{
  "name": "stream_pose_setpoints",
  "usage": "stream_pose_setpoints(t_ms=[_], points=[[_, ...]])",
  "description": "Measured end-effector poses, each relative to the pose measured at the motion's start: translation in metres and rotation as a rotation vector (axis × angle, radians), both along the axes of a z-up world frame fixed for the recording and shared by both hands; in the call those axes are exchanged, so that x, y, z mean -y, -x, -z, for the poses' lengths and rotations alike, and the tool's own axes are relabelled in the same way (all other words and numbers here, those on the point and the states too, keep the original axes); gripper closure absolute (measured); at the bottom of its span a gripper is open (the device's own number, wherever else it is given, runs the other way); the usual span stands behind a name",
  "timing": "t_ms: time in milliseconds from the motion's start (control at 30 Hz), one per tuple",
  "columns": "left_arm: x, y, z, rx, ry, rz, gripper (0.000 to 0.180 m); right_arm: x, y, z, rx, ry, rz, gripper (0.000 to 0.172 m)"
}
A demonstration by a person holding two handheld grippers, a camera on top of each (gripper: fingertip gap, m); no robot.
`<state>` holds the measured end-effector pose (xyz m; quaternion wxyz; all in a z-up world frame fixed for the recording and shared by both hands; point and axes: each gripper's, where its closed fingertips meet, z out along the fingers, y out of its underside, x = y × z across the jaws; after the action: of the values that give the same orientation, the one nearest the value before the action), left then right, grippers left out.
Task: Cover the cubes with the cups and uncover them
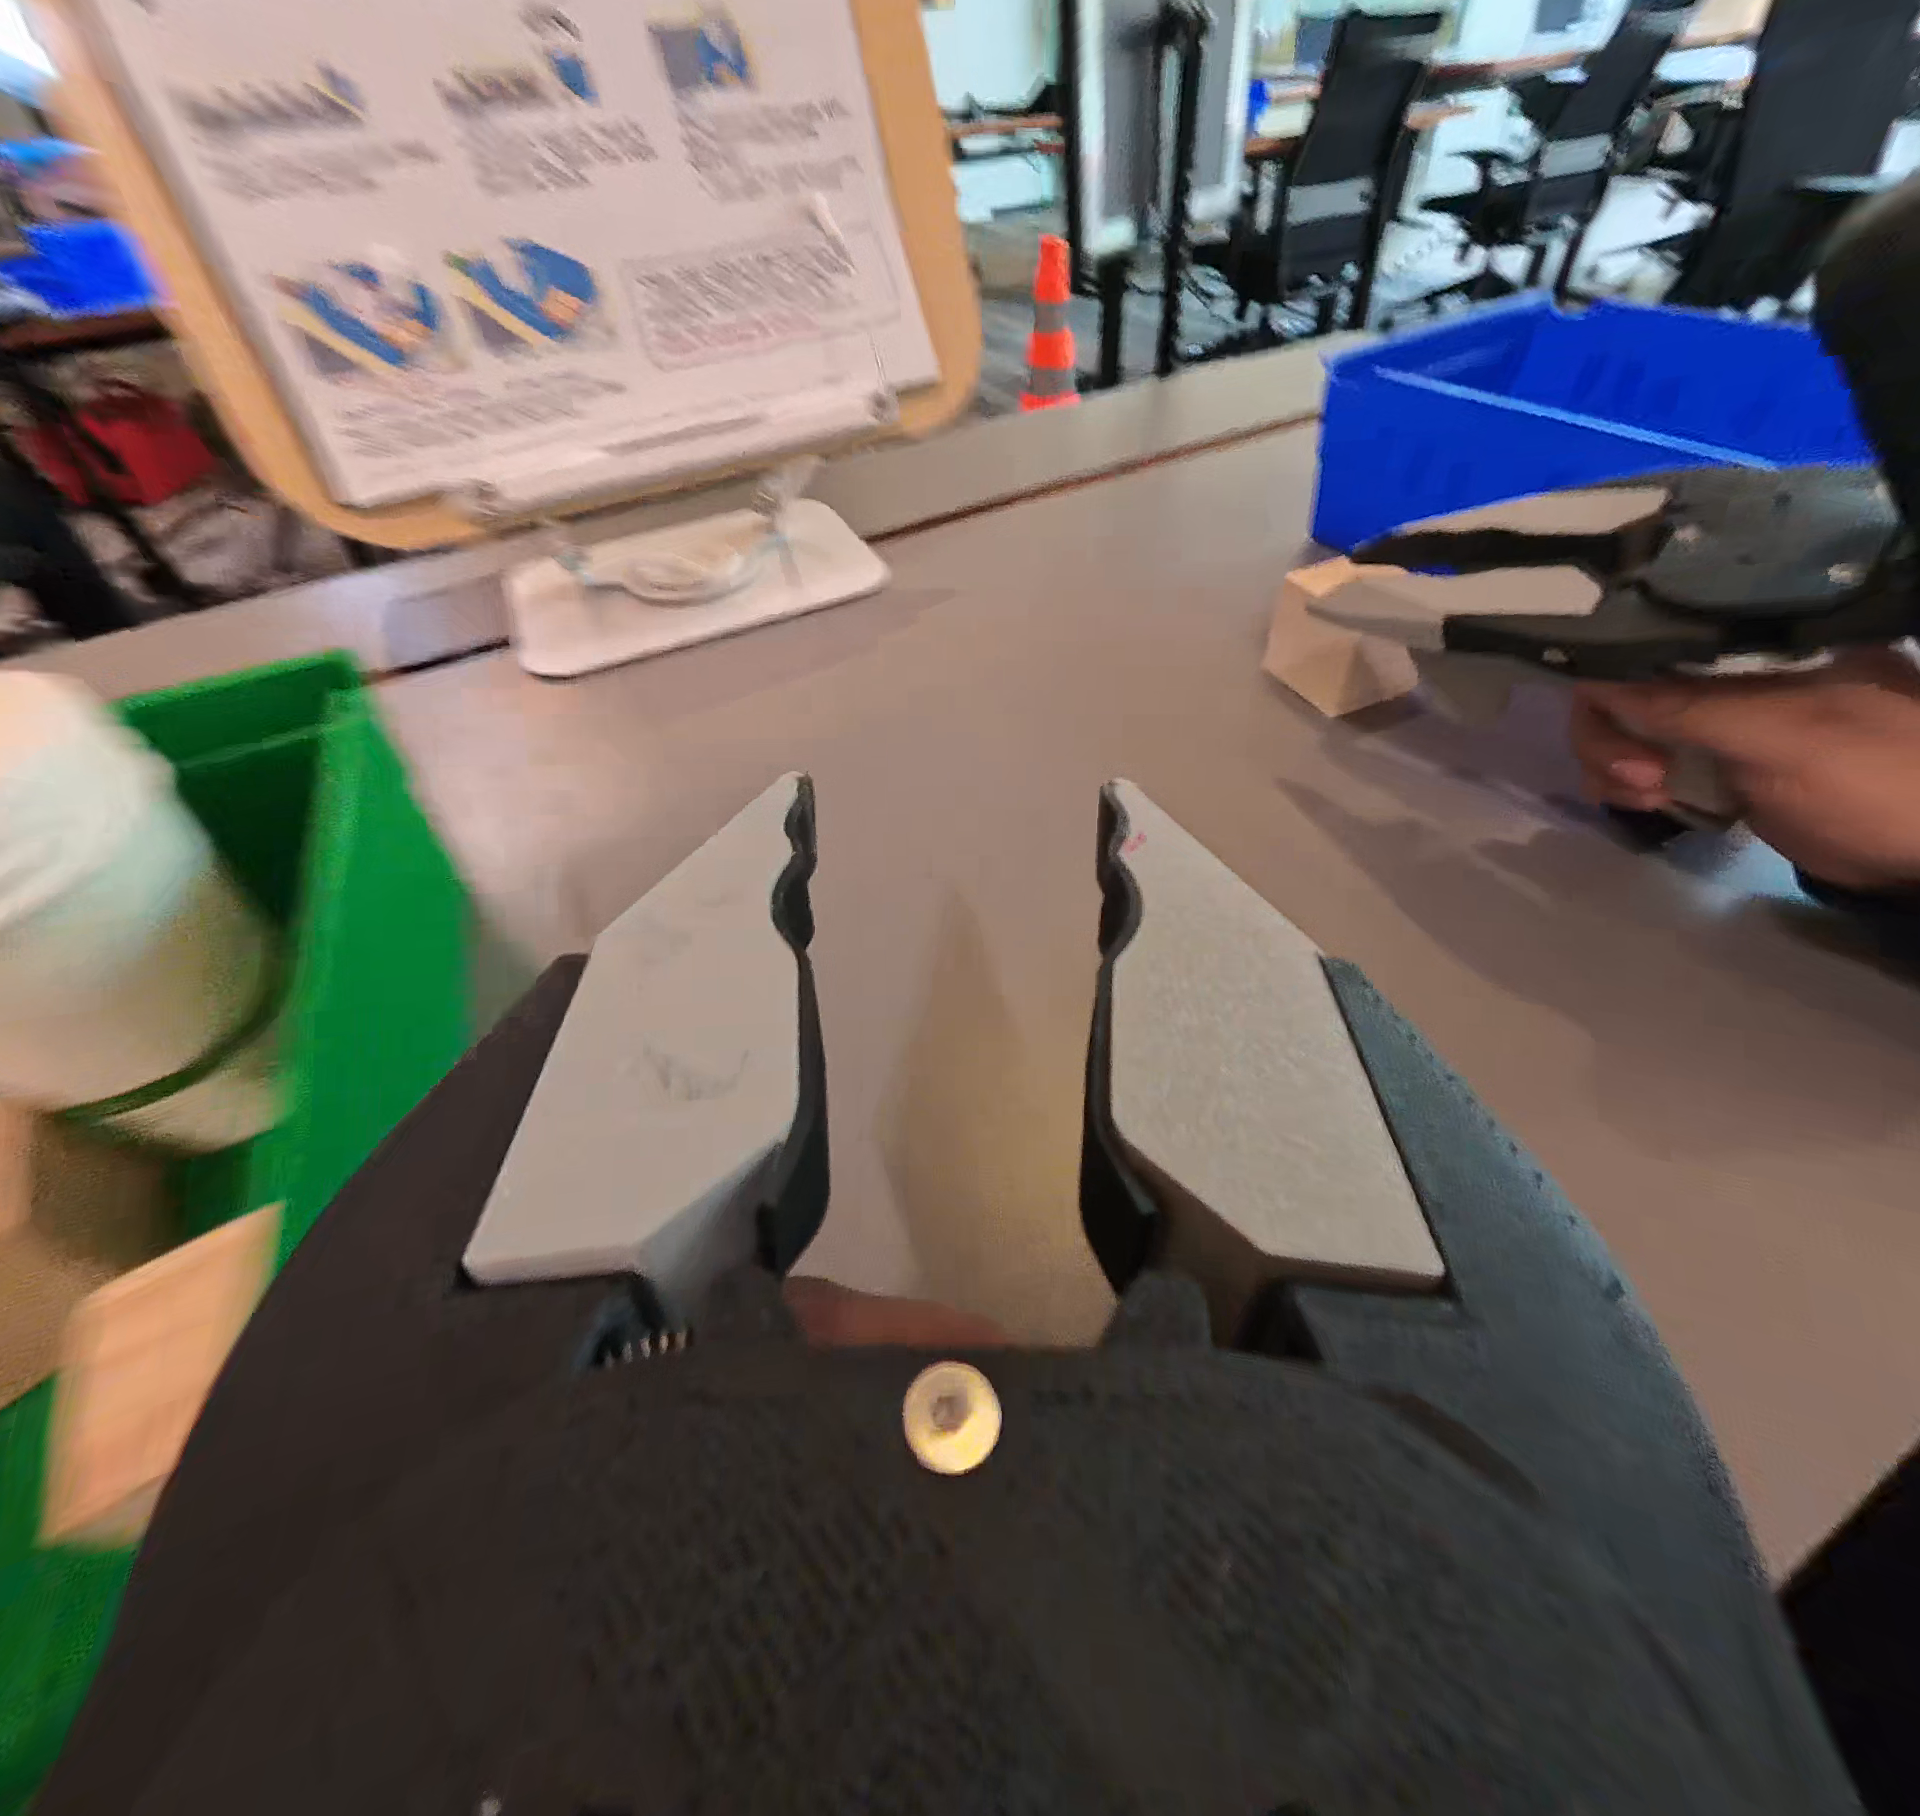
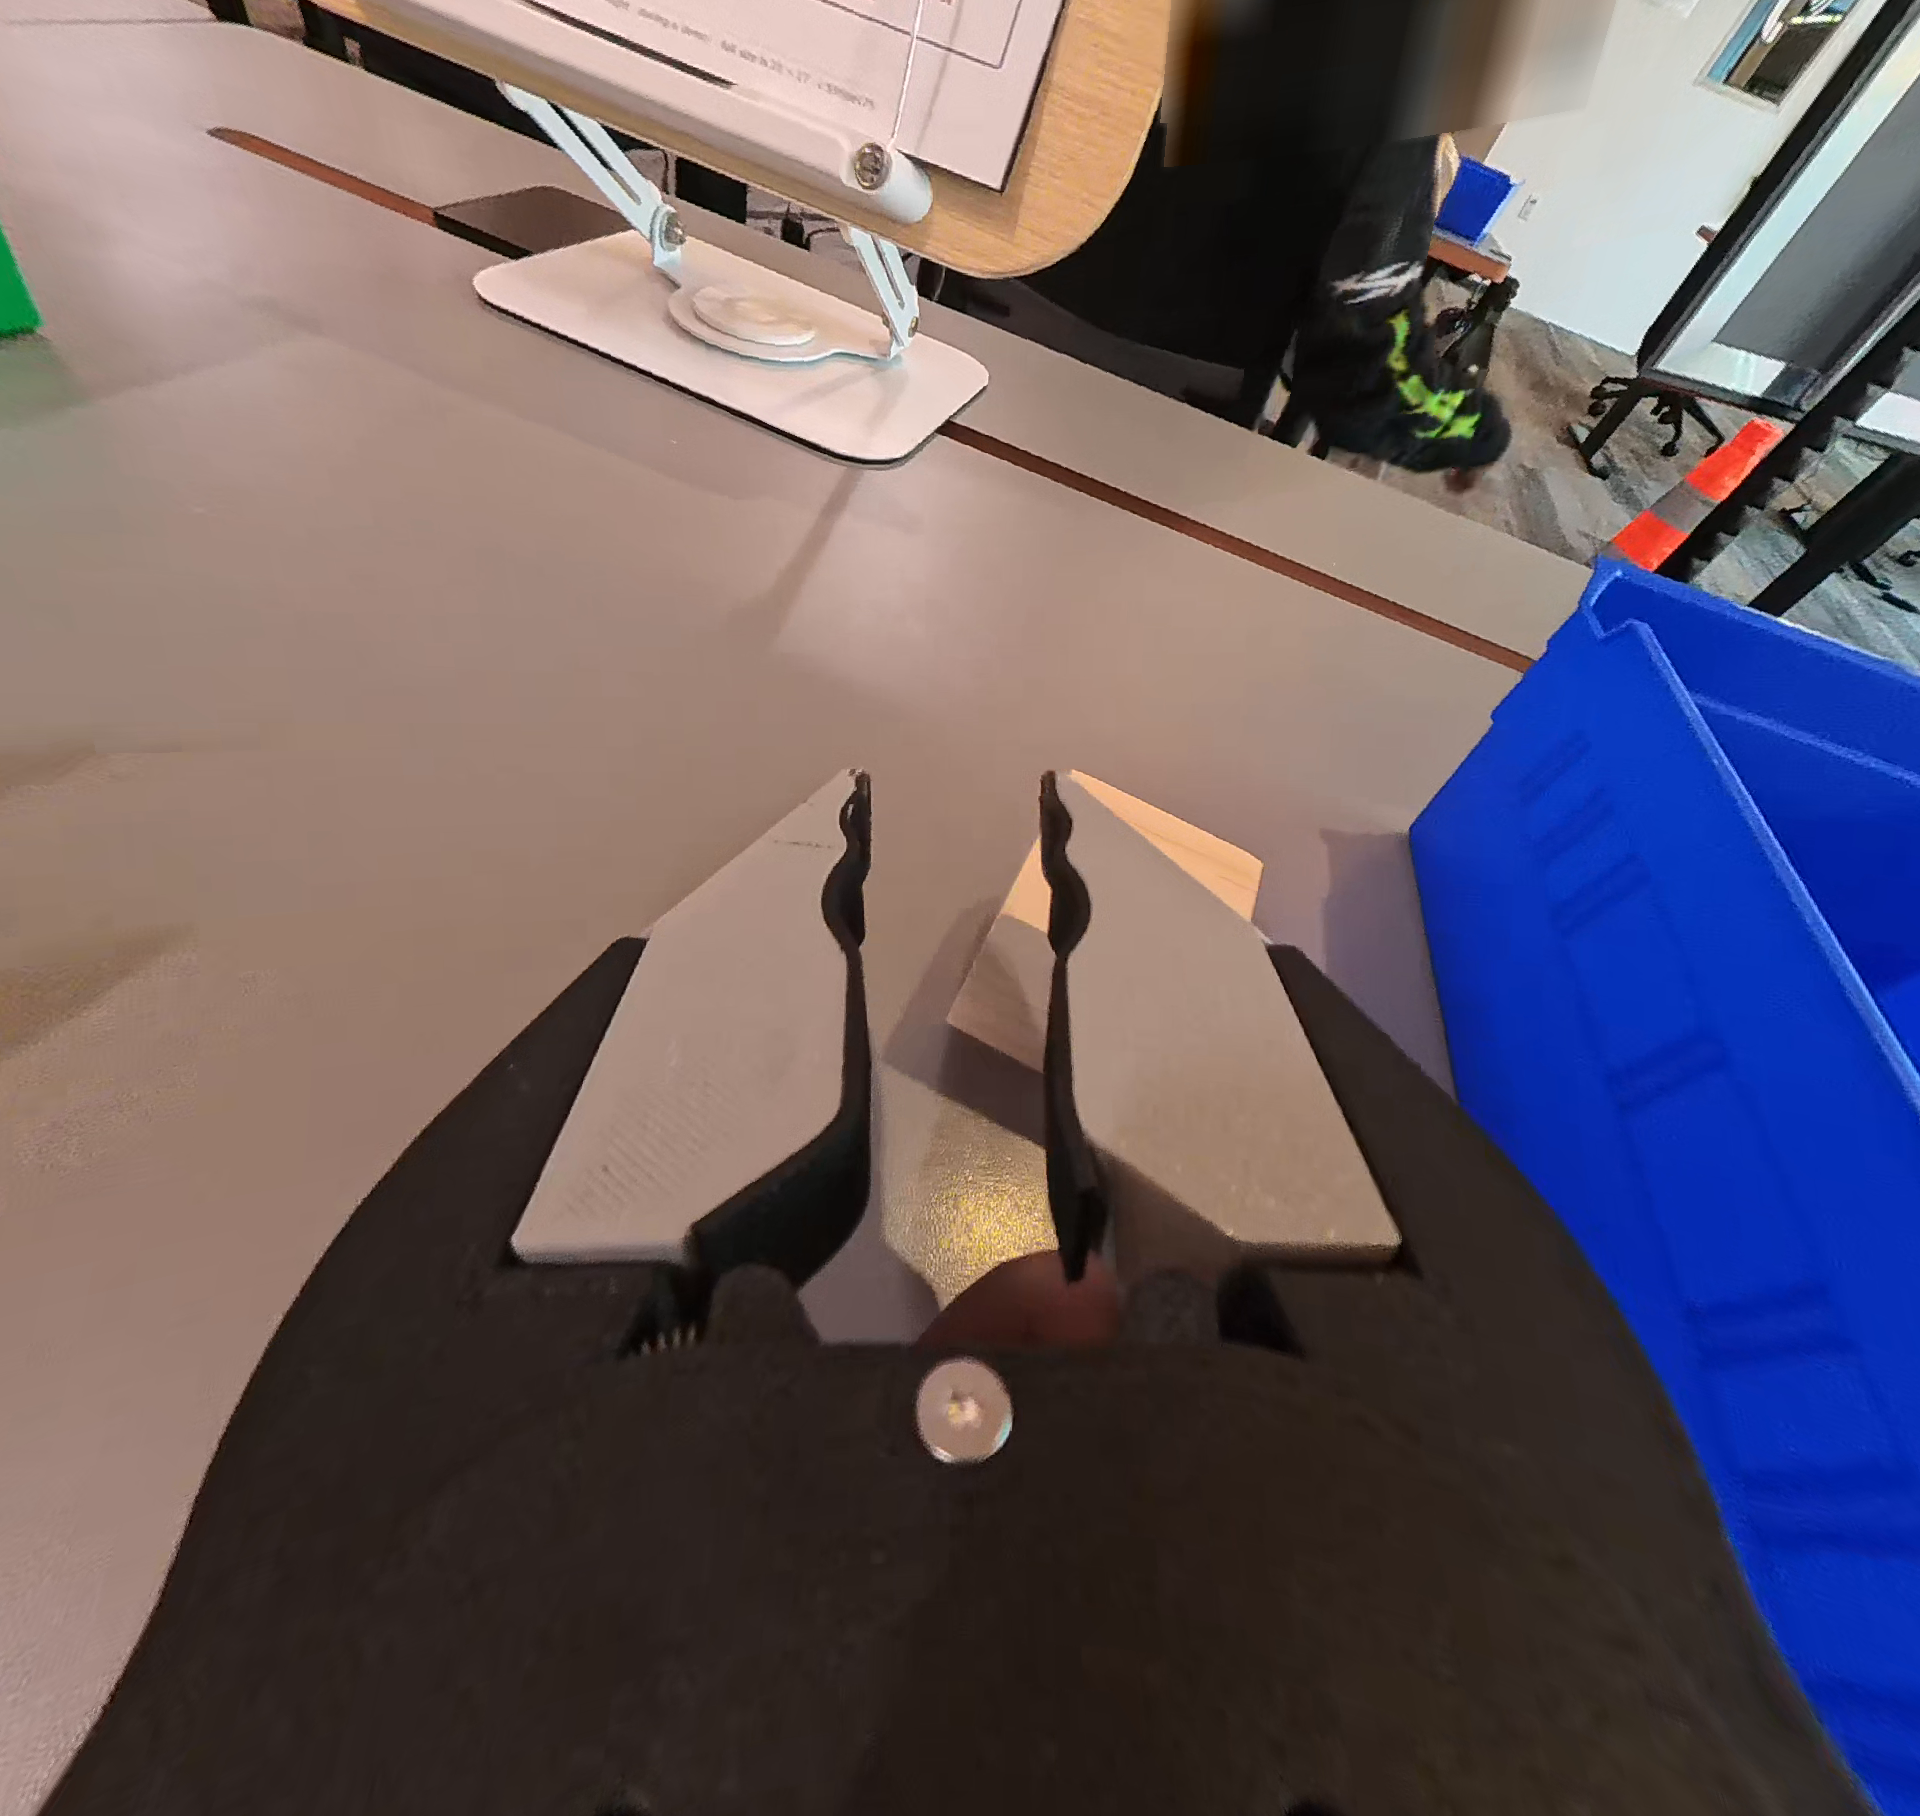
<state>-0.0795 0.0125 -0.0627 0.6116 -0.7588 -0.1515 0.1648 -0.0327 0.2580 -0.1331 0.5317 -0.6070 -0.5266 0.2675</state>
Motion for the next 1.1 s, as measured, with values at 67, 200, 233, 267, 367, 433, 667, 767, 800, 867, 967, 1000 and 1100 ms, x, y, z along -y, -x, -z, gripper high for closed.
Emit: stream_pose_setpoints(t_ms=[67,200,233,267,367,433,667,767,800,867,967,1000,1100], points=[[0.043,0.017,-0.033,-0.046,-0.044,-0.093,0.128,0.003,0.0,-0.004,-0.01,-0.018,-0.008,0.142],[0.118,0.081,-0.059,-0.064,-0.03,-0.328,0.132,0.008,0.0,-0.01,-0.028,-0.051,-0.02,0.143],[0.132,0.1,-0.048,-0.021,0.033,-0.384,0.128,0.007,0.0,-0.011,-0.031,-0.059,-0.017,0.143],[0.142,0.115,-0.032,0.039,0.098,-0.412,0.117,0.006,-0.001,-0.012,-0.036,-0.066,-0.011,0.143],[0.144,0.132,0.023,0.258,0.26,-0.368,0.094,0.001,-0.003,-0.016,-0.054,-0.053,0.005,0.143],[0.146,0.137,0.054,0.327,0.373,-0.377,0.089,-0.003,-0.005,-0.016,-0.063,-0.025,0.012,0.143],[0.13,0.139,0.097,0.46,0.491,-0.3,0.109,-0.003,-0.006,-0.019,-0.074,-0.012,0.011,0.143],[0.14,0.148,0.102,0.503,0.519,-0.318,0.081,-0.001,-0.004,-0.017,-0.063,-0.023,0.005,0.143],[0.143,0.15,0.102,0.524,0.534,-0.313,0.08,-0.001,-0.004,-0.016,-0.06,-0.024,0.003,0.143],[0.155,0.163,0.098,0.511,0.544,-0.365,0.09,0.0,-0.004,-0.016,-0.057,-0.029,0.001,0.143],[0.173,0.178,0.09,0.496,0.513,-0.43,0.116,0.001,-0.004,-0.018,-0.063,-0.035,0.0,0.143],[0.172,0.174,0.089,0.531,0.484,-0.406,0.111,0.0,-0.005,-0.018,-0.066,-0.037,0.002,0.144],[0.17,0.168,0.082,0.547,0.443,-0.375,0.103,0.0,-0.004,-0.017,-0.061,-0.031,0.002,0.143]])
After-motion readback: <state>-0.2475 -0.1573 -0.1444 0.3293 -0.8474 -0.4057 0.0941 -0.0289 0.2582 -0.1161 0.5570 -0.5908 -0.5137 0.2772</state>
